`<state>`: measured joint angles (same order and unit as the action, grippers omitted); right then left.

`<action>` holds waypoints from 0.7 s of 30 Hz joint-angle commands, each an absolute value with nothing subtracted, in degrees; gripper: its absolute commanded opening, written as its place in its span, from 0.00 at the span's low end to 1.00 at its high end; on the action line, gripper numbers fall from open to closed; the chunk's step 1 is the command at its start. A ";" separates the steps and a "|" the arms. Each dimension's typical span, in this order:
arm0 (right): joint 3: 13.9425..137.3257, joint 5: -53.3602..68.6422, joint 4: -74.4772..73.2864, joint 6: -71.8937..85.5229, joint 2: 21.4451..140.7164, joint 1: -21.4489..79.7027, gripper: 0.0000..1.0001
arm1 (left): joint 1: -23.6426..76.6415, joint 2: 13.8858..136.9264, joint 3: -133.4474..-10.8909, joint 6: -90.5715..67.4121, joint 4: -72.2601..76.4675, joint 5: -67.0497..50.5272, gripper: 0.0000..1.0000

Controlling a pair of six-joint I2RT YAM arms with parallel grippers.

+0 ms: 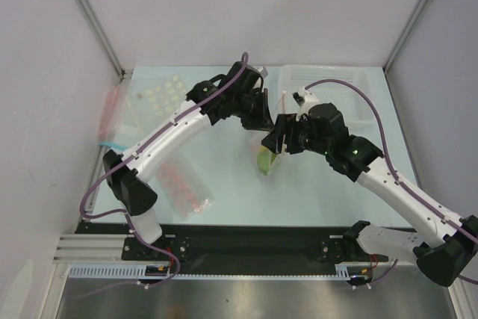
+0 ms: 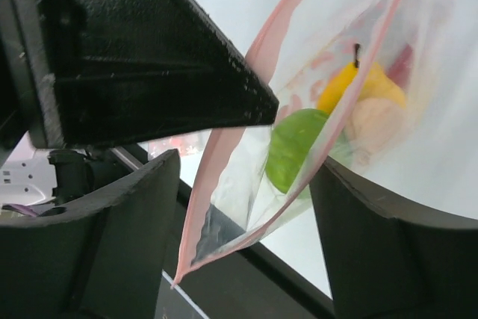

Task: Place the food in the zip-top bag and seal the zipper
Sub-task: Adjust the zipper food storage bag at the center of the board.

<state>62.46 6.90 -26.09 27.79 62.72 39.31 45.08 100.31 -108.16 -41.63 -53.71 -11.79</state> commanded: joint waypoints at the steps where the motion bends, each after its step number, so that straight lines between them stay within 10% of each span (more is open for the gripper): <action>1: 64.07 3.35 -23.55 25.58 63.19 40.17 0.72 | 46.49 99.67 -108.46 -44.64 -50.63 -13.45 0.00; 7: 64.60 0.62 -25.22 24.70 63.55 40.52 0.45 | 46.76 99.84 -108.54 -45.61 -49.75 -13.62 0.05; 15: 63.02 2.79 -25.84 23.12 62.49 39.03 0.03 | 45.27 98.27 -110.13 -43.51 -49.92 -13.62 0.59; 21: 62.58 10.45 -25.31 20.92 60.91 33.14 0.00 | 38.68 92.04 -104.60 -39.74 -47.12 -15.46 0.84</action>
<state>62.24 5.78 -27.11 23.11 63.09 35.48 42.59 99.00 -106.69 -42.61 -50.24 -13.82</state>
